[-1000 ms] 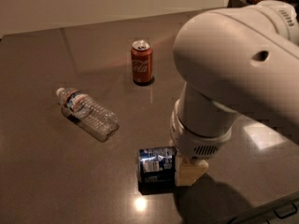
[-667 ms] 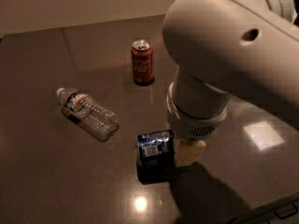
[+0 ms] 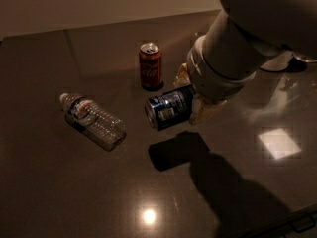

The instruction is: Place pepsi can upright

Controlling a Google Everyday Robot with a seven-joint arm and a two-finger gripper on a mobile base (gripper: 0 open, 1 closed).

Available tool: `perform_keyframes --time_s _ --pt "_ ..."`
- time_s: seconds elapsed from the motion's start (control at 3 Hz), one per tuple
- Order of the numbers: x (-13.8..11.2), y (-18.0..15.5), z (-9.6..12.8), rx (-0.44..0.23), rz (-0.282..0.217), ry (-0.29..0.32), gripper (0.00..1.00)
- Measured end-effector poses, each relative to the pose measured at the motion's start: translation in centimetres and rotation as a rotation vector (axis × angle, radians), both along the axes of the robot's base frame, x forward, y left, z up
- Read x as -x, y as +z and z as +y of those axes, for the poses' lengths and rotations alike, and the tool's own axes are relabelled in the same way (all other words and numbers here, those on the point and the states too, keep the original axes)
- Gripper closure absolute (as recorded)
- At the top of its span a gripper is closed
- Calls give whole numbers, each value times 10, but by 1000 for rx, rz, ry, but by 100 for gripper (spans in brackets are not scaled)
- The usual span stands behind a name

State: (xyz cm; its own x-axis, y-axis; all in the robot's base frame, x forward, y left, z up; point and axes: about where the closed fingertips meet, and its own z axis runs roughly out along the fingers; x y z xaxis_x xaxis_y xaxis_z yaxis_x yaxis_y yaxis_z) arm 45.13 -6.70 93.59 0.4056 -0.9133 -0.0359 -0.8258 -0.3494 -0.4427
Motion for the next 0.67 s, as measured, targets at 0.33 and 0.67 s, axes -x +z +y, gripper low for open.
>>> perform_keyframes --time_s 0.33,0.67 --pt "-15 18 -4 -10 -123 112 100" --pt "-25 29 -10 14 -250 205 100"
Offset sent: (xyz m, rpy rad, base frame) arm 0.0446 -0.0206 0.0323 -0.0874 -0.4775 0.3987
